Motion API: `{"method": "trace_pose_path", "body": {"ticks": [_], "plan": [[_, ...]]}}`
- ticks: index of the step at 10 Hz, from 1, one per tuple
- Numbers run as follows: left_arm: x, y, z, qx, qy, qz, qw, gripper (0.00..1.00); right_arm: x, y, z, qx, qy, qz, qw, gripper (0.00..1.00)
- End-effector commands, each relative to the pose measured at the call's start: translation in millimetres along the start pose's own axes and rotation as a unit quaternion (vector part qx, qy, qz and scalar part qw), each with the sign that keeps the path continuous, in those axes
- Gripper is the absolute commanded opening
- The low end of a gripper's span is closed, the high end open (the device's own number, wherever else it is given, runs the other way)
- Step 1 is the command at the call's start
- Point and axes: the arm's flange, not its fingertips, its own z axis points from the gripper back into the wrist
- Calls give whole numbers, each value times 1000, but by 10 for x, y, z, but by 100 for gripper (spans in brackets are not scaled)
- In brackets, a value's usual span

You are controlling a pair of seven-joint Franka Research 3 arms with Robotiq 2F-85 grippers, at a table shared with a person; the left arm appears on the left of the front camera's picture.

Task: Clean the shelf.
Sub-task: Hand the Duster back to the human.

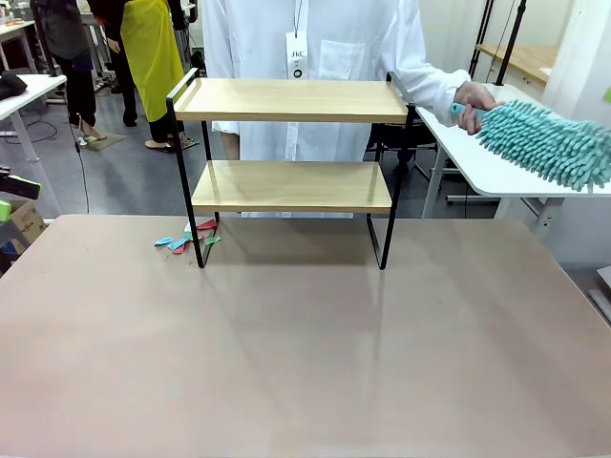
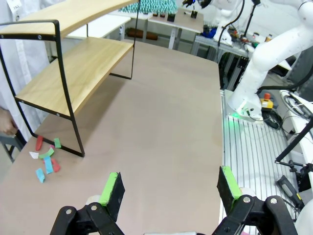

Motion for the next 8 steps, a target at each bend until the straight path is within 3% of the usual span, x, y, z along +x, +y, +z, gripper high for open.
{"method": "trace_pose_path", "body": {"ticks": [1,3,5,8], "plan": [[23,-12,0,-1,-9,-2,1000,100,457,-209,55,-16,-43,-51,998,100],[23,-12,0,-1,-9,-2,1000,100,834,-549,160,-46,-84,-133,987,100],[23,-12,0,-1,-9,-2,1000,100,994,-860,271,-69,-110,-183,975,100],[23,-12,0,-1,-9,-2,1000,100,970,-892,359,-72,-105,-168,977,100]]}}
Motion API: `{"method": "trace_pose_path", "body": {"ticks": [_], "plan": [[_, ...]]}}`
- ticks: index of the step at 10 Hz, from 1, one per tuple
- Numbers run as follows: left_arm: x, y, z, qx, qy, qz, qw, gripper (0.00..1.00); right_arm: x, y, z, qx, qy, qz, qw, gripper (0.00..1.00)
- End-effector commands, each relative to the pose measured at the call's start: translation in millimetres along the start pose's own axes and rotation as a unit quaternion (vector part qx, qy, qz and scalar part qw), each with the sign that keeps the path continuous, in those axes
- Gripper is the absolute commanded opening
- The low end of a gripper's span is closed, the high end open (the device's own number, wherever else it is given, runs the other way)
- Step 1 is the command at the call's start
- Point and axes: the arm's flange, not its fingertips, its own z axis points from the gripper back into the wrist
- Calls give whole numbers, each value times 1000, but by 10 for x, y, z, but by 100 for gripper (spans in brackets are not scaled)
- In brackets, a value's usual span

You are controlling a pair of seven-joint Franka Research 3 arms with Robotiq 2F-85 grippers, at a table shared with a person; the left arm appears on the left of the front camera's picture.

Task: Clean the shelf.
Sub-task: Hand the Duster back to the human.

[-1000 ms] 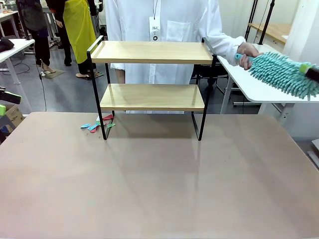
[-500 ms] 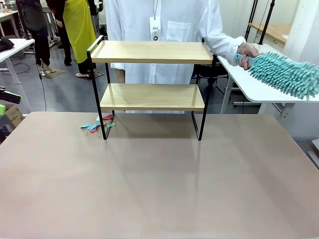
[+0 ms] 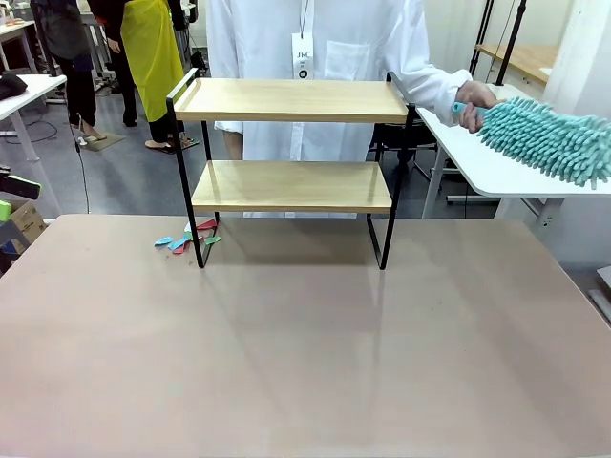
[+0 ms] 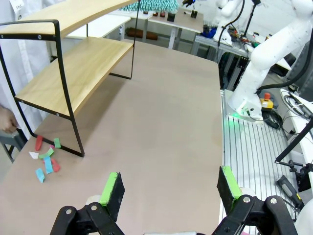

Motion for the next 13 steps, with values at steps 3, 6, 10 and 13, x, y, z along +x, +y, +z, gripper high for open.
{"method": "trace_pose_path", "body": {"ticks": [3,6,10,13], "plan": [[23,-10,-1,-1,-9,-2,1000,100,8,74,28,6,0,10,1000,100],[23,-10,-1,-1,-9,-2,1000,100,8,74,28,6,0,10,1000,100],[23,-10,-1,-1,-9,-2,1000,100,8,74,28,6,0,10,1000,100],[23,-10,-1,-1,-9,-2,1000,100,8,74,28,6,0,10,1000,100]]}}
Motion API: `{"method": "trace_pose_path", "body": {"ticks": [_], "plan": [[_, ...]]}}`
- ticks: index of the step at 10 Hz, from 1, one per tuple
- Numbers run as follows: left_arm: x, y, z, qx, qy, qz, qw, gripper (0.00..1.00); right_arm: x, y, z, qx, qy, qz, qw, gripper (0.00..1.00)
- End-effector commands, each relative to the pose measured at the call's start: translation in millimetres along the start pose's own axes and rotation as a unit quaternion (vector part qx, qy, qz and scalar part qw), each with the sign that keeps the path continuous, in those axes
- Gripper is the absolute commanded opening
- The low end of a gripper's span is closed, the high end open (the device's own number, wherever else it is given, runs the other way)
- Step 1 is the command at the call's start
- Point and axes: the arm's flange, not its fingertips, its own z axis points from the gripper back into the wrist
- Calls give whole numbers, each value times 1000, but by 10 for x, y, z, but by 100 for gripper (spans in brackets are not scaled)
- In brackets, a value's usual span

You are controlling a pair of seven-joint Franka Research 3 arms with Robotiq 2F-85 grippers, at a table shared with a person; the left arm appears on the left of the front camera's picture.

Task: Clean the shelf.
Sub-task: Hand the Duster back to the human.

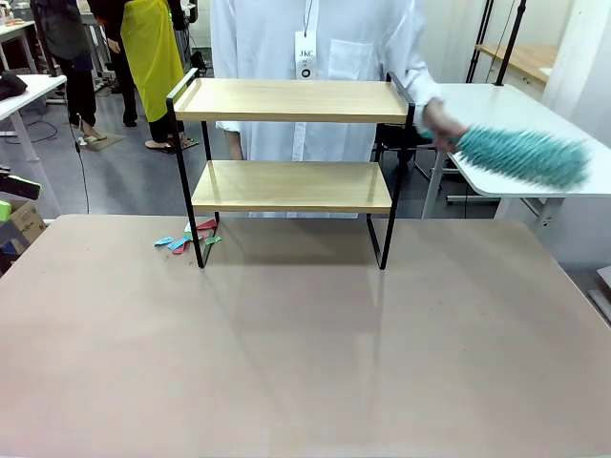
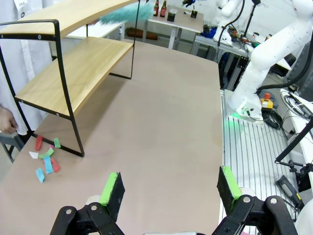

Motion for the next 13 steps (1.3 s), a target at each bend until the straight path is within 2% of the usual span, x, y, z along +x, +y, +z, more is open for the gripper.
{"method": "trace_pose_path", "body": {"ticks": [1,13], "plan": [[23,-10,-1,-1,-9,-2,1000,100,-17,10,24,0,0,5,1000,100],[23,-10,-1,-1,-9,-2,1000,100,-17,10,24,0,0,5,1000,100]]}}
